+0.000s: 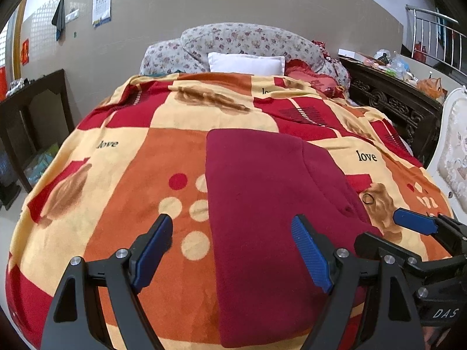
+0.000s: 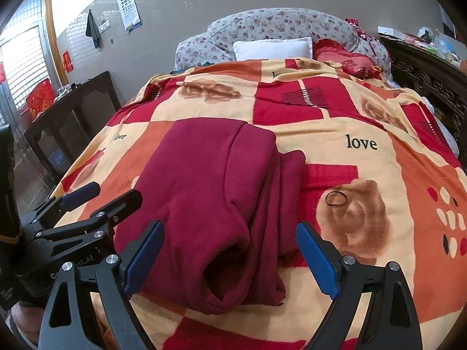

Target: Fold small clothes

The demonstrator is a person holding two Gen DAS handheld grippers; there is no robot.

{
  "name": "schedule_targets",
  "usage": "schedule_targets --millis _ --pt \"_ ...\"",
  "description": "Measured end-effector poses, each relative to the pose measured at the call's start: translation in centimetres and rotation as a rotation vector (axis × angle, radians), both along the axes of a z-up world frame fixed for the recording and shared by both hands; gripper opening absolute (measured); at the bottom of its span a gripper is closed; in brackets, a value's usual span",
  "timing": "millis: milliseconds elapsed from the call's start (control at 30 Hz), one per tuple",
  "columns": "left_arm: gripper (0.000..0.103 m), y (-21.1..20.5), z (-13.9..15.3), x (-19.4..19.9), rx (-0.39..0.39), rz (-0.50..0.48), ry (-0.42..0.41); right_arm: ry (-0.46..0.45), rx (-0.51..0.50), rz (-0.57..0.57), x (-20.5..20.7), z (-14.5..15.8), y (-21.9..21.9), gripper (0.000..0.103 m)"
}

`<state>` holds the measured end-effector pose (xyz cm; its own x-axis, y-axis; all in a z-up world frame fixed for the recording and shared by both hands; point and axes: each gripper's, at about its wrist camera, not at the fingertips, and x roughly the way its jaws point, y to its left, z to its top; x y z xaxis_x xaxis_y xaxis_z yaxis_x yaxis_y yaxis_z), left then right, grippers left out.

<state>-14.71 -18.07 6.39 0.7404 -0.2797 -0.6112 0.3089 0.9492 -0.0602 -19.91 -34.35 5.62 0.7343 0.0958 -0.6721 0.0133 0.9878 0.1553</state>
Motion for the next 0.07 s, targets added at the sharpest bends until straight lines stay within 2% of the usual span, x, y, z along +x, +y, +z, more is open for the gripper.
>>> schedule_targets --millis 67 --pt "0.083 -0.07 0.07 -0.01 0.005 -0.001 -0.005 0.000 0.005 -0.001 -0.01 -0.02 -0.10 0.094"
